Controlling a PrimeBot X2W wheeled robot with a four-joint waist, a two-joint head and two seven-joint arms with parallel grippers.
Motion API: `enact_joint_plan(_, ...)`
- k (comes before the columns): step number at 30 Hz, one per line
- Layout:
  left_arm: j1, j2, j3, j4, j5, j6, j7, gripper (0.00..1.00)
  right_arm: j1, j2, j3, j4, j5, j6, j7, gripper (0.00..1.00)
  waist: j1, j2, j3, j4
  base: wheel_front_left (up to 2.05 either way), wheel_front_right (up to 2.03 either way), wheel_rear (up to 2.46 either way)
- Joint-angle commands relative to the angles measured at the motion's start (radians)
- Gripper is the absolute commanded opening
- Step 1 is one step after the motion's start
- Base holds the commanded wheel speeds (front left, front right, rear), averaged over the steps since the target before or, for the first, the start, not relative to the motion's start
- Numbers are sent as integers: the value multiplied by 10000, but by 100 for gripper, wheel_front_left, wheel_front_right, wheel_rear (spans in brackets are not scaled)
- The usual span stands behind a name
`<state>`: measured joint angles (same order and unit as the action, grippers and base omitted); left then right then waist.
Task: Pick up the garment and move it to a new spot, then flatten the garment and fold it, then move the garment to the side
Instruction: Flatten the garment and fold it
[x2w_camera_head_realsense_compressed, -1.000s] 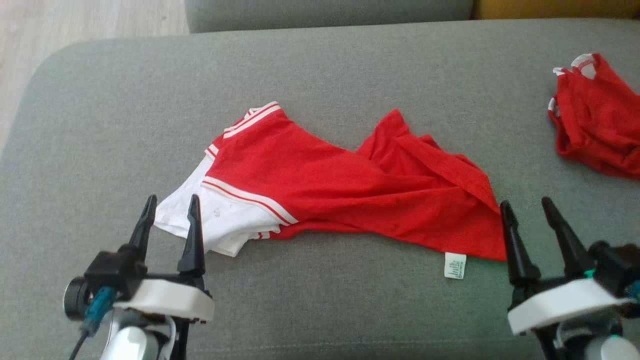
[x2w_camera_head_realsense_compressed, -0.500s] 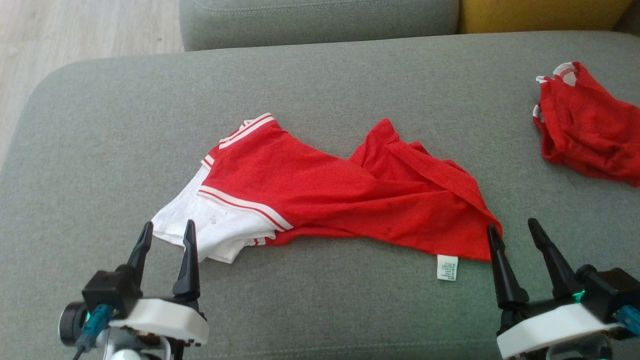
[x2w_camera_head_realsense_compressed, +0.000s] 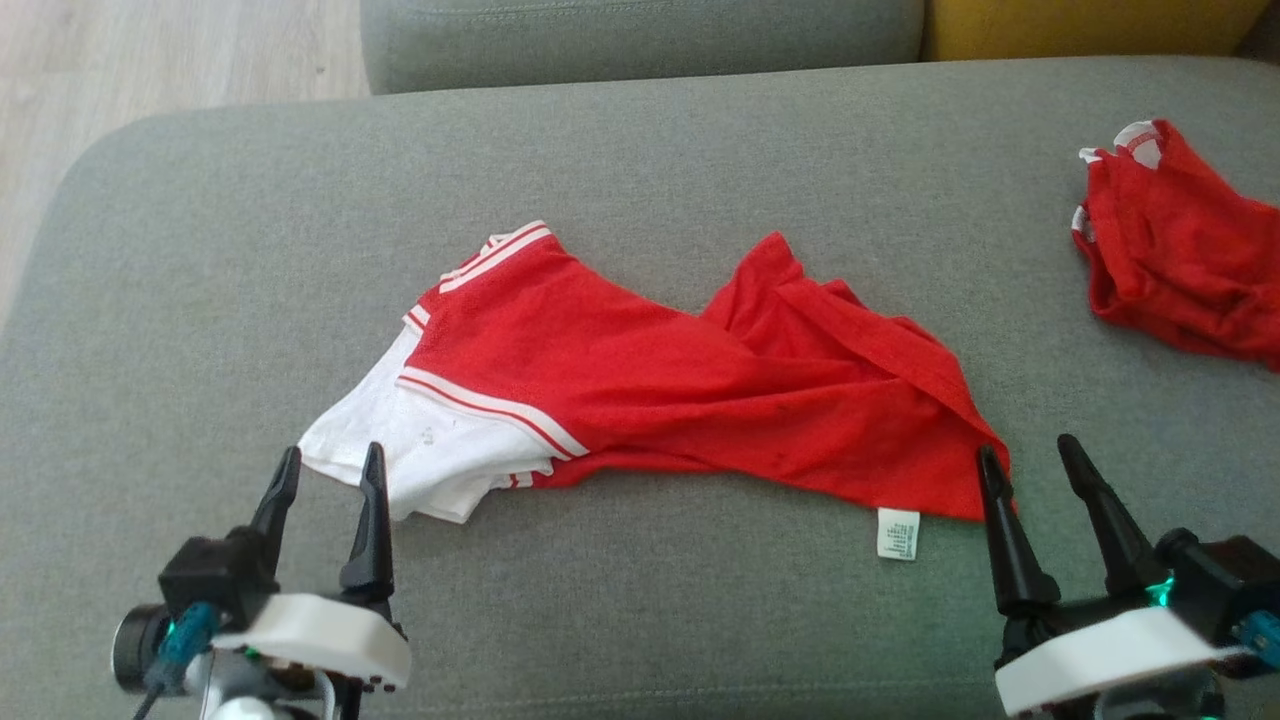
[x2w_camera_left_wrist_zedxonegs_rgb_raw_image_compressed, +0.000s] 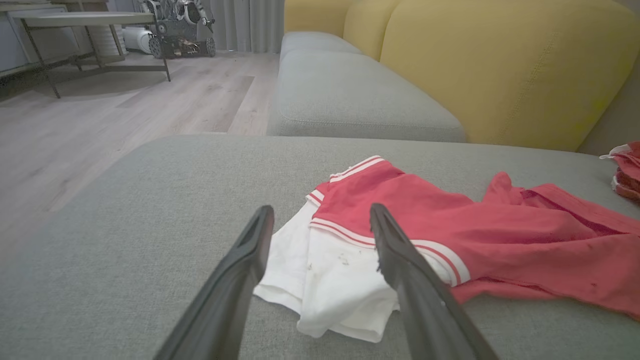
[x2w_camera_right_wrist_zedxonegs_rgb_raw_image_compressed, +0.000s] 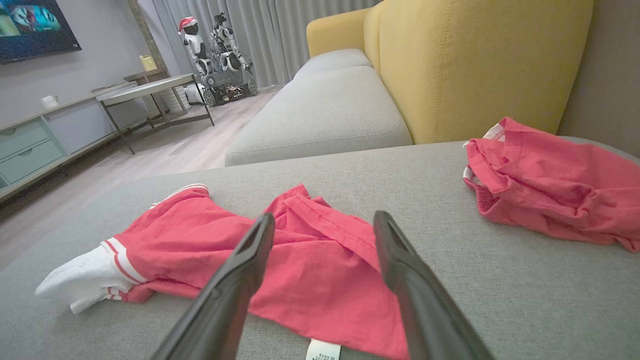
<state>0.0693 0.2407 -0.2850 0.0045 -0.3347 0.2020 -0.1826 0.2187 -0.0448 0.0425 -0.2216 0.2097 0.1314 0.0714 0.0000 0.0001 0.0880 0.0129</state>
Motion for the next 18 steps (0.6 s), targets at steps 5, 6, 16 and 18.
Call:
enact_joint_plan(5,-976,233,315,24,-468,-281,637,100,-498,-56,207,-341,82,-7,-145,100,0,-1,290,46,0,0,0)
enact_joint_plan(6,-1084,273,318,187,-562,-324,891,100,-536,-56,209,-343,79,-7,-151,100,0,-1,355,51,0,0,0)
enact_joint_plan(16,-2071,467,514,1726,-1830,-1114,2461,100,-902,-55,304,-144,206,-7,-328,100,0,-1,848,-91,0,0,0)
enact_joint_plan(18,-2158,465,554,2050,-2035,-1239,2595,100,-950,-55,322,-79,243,-7,-378,100,0,-1,908,-134,0,0,0)
